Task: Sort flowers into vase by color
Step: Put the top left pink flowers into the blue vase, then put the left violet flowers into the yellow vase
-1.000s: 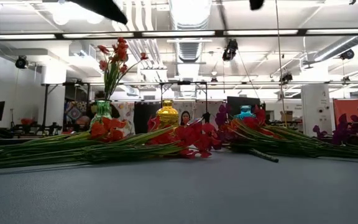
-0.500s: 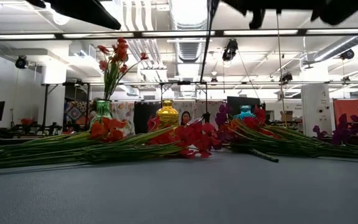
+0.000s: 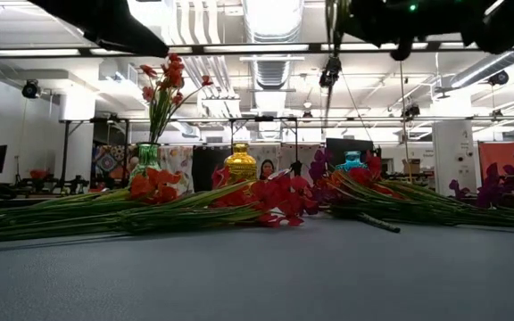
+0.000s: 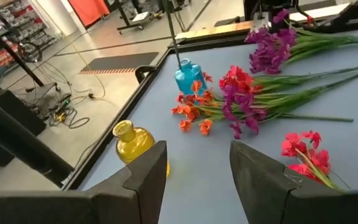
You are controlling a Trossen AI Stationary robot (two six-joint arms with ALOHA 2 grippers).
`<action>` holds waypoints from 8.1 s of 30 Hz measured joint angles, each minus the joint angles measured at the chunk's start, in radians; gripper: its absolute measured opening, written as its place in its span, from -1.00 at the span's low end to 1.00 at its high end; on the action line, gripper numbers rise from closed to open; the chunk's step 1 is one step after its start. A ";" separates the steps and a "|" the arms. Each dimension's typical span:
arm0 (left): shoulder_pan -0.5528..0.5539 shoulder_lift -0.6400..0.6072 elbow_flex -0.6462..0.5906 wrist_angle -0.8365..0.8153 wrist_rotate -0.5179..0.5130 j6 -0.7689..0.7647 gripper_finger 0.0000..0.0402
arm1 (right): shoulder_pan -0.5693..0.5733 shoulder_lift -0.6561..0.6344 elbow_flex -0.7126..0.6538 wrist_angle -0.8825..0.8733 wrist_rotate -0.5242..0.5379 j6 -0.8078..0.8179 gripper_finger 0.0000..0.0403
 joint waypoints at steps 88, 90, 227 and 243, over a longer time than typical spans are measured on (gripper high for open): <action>-0.011 0.133 0.052 -0.003 -0.035 -0.640 -0.21 | 0.147 -0.187 0.184 -1.580 -0.190 0.722 0.09; -0.012 0.160 0.083 0.000 -0.024 -0.659 -0.21 | 0.176 -0.179 0.182 -1.576 -0.204 0.722 0.09; -0.327 0.615 0.484 -0.812 -0.221 -0.857 0.15 | 0.349 0.139 0.380 -1.318 -0.372 0.774 -0.89; -0.321 0.544 0.484 -1.146 -0.344 -1.010 0.15 | 0.077 0.338 0.303 -0.119 -0.371 0.118 -0.89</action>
